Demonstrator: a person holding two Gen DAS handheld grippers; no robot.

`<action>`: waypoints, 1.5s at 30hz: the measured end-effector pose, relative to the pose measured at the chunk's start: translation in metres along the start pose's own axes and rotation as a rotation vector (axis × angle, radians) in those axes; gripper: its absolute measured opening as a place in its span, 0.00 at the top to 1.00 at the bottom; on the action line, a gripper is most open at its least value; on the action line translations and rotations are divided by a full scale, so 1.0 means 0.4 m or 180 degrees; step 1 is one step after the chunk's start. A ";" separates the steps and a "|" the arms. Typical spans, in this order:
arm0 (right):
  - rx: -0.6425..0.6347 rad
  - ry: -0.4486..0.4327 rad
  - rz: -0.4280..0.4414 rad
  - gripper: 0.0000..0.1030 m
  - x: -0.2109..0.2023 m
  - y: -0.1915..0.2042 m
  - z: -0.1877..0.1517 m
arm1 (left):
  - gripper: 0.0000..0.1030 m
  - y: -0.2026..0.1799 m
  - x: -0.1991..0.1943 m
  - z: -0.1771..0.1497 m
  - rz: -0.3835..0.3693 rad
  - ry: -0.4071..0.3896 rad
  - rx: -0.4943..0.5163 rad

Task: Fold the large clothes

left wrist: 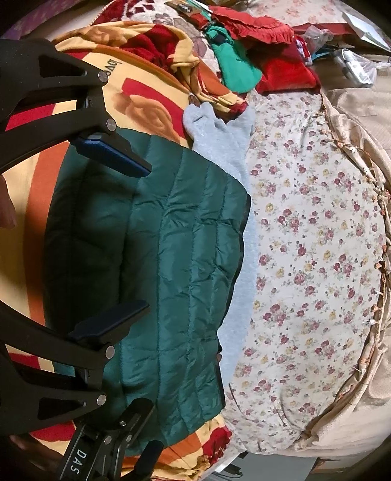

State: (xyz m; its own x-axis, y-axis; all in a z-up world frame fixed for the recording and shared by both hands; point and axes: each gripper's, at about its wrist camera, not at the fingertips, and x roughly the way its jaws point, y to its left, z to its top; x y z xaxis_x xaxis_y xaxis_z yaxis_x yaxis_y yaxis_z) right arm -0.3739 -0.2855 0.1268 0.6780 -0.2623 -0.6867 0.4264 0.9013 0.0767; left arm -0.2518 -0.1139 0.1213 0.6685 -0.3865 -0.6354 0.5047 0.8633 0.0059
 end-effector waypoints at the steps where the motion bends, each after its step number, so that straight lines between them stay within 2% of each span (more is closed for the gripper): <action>1: 0.0000 0.0009 0.0000 0.07 0.003 0.002 0.000 | 0.19 0.001 0.002 0.000 -0.0006 0.0009 -0.0008; 45: 0.0017 0.0092 0.0030 0.06 0.042 0.003 -0.004 | 0.19 0.009 0.028 0.000 -0.0037 0.0098 -0.0008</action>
State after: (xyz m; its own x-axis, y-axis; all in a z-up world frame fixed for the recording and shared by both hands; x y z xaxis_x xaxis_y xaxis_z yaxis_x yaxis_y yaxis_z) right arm -0.3628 -0.2883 0.1141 0.6643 -0.2437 -0.7066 0.4235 0.9017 0.0871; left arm -0.2426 -0.1149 0.1142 0.6455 -0.3864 -0.6589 0.5109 0.8596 -0.0036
